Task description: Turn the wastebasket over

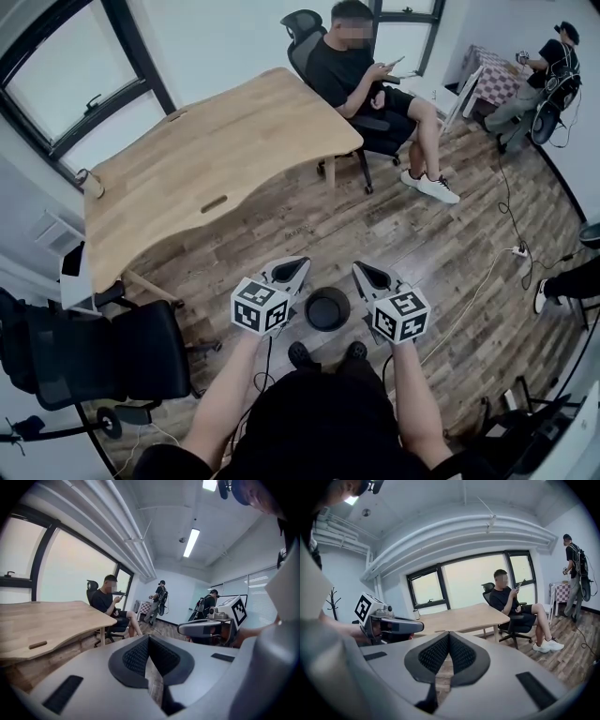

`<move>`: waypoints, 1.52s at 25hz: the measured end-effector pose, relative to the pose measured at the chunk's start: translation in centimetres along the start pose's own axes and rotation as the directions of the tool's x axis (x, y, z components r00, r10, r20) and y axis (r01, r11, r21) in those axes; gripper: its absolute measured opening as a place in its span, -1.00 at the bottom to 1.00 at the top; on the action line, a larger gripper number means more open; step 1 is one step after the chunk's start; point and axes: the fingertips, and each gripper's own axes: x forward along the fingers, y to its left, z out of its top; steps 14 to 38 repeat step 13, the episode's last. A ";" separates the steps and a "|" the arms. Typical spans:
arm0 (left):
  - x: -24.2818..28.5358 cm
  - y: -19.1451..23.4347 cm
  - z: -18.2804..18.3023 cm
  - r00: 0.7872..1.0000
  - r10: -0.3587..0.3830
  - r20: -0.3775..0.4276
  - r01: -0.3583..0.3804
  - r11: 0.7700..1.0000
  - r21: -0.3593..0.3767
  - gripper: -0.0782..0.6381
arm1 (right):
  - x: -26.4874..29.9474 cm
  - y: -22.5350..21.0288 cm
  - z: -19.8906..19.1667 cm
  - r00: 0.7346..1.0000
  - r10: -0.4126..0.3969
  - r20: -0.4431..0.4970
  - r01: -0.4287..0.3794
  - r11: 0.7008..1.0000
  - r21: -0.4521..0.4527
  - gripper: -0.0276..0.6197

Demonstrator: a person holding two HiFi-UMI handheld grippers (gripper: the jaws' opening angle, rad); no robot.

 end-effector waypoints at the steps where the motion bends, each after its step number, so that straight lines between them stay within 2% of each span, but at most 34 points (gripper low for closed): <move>1: -0.1 0.1 0.1 1.000 0.000 0.001 0.000 1.000 -0.001 -0.74 | 0.0 0.1 0.1 1.000 0.000 0.000 0.000 1.000 -0.004 -0.82; 8: -0.6 -0.3 0.4 1.000 -0.011 0.022 0.011 1.000 -0.002 -0.74 | -0.4 0.3 0.6 1.000 -0.019 -0.001 0.019 0.999 -0.032 -0.82; 38: -0.9 -0.2 0.8 1.000 -0.016 0.026 0.016 1.000 0.009 -0.74 | -0.3 0.9 0.9 1.000 -0.024 0.008 0.024 0.999 -0.030 -0.82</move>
